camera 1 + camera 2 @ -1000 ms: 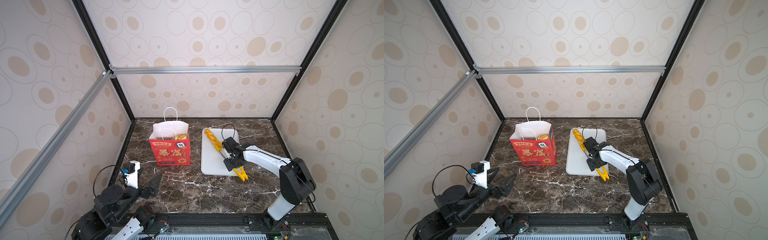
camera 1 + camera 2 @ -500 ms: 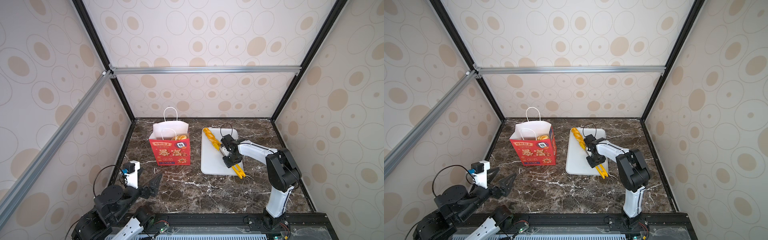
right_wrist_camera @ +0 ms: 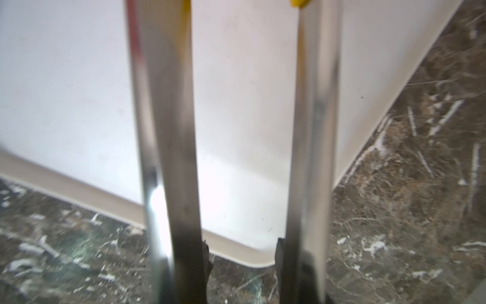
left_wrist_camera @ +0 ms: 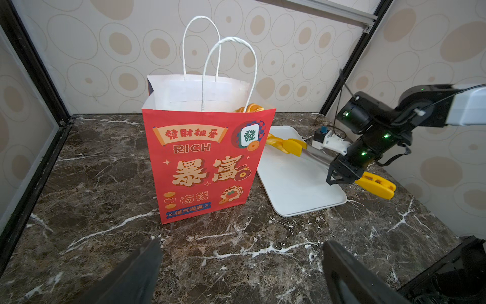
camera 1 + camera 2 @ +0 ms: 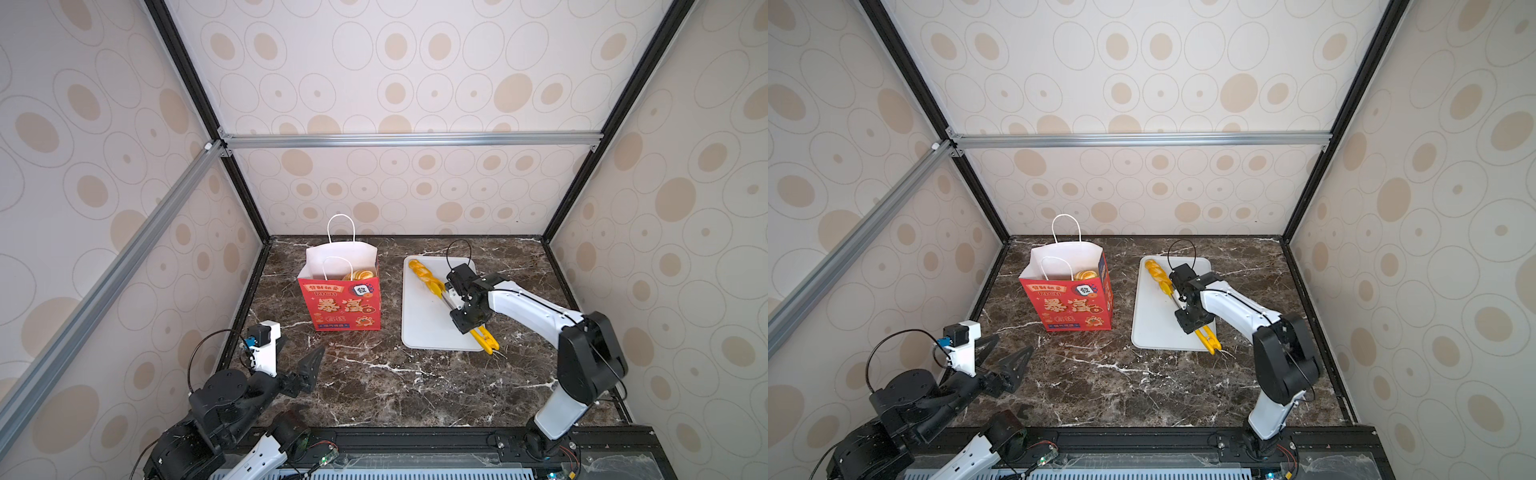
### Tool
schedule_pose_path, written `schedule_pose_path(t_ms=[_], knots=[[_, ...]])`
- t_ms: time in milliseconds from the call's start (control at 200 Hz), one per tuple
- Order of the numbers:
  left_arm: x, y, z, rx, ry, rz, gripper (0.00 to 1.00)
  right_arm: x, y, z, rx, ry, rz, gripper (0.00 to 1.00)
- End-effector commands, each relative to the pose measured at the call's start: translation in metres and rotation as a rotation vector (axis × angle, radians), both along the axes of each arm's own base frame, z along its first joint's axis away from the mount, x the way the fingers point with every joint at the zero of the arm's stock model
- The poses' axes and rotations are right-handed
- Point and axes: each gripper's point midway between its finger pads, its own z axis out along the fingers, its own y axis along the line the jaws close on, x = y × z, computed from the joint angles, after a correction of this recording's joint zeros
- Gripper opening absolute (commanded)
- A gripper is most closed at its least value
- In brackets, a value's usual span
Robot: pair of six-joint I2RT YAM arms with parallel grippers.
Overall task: Pack bread into a paper bag
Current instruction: Pick up the fake bread from the plate, then place the fake bread in the paper bag.
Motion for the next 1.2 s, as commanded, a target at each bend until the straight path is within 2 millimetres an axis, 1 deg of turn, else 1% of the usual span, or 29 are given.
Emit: schedule_pose_path(t_ms=[0, 100, 240, 310, 371, 466, 626, 721, 961, 1112, 1197], knots=[[0.002, 0.001, 0.001, 0.013, -0.001, 0.006, 0.98, -0.011, 0.007, 0.064, 0.024, -0.127, 0.055, 0.25], [0.002, 0.002, 0.001, 0.010, -0.004, 0.013, 0.98, -0.020, 0.015, 0.115, 0.066, -0.223, 0.102, 0.24], [0.001, 0.002, 0.002, 0.008, -0.006, 0.012, 0.98, -0.035, 0.033, 0.185, 0.153, -0.368, 0.203, 0.24], [0.001, 0.002, 0.001, 0.009, -0.004, 0.013, 0.98, -0.042, 0.043, 0.211, 0.184, -0.410, 0.248, 0.24], [0.001, 0.002, 0.001, 0.009, -0.005, 0.012, 0.99, -0.049, 0.055, 0.223, 0.207, -0.424, 0.300, 0.25], [0.001, 0.003, 0.002, 0.007, -0.006, 0.016, 0.98, -0.058, 0.073, 0.228, 0.202, -0.411, 0.375, 0.24], [0.001, 0.003, 0.001, 0.008, -0.005, 0.017, 0.98, -0.068, 0.103, 0.221, 0.183, -0.397, 0.490, 0.25], [0.001, 0.003, 0.001, 0.008, -0.005, 0.018, 0.99, -0.070, 0.110, 0.217, 0.176, -0.385, 0.517, 0.25], [0.000, 0.004, 0.002, 0.005, -0.011, 0.018, 0.98, -0.058, 0.111, 0.206, 0.090, -0.377, 0.518, 0.27], [0.000, 0.005, 0.003, 0.002, -0.013, 0.019, 0.99, -0.055, 0.125, 0.205, 0.101, -0.378, 0.544, 0.30], [-0.001, 0.005, 0.003, 0.001, -0.014, 0.018, 0.98, -0.053, 0.136, 0.206, 0.121, -0.369, 0.564, 0.32]])
